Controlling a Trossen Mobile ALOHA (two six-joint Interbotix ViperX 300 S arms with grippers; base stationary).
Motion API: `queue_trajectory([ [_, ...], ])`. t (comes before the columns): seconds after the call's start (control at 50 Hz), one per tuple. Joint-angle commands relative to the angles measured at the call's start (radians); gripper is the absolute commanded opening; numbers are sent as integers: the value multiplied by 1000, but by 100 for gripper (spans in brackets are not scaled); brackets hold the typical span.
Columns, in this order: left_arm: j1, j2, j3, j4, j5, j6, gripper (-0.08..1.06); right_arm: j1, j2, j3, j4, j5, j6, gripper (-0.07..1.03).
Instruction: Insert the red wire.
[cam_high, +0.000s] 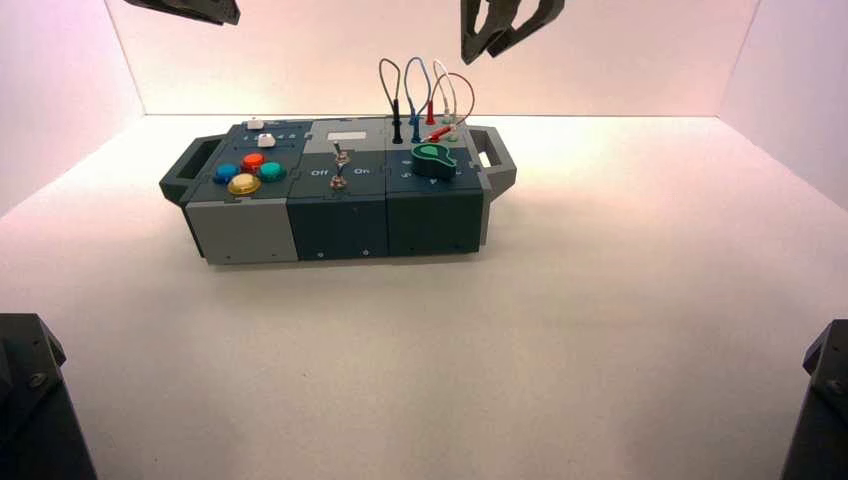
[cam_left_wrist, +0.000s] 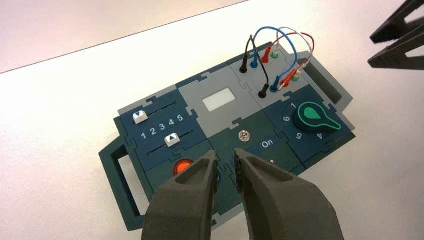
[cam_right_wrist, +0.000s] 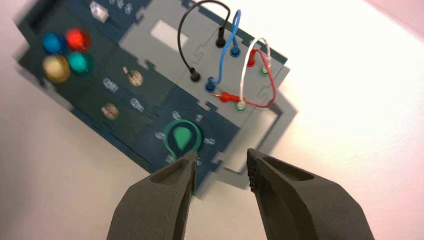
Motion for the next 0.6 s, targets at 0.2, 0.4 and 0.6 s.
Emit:
queue_trajectory([
  [0.2, -5, -6, -29, 3, 35, 2, 22, 11, 20, -112, -41, 133, -135, 53],
  [0.4, -5, -5, -58, 5, 118, 57, 22, 9, 40, -132, -57, 153, -161, 53],
  [0.6, -5, -6, -57, 5, 130, 147, 22, 12, 67, -149, -61, 183, -253, 53],
])
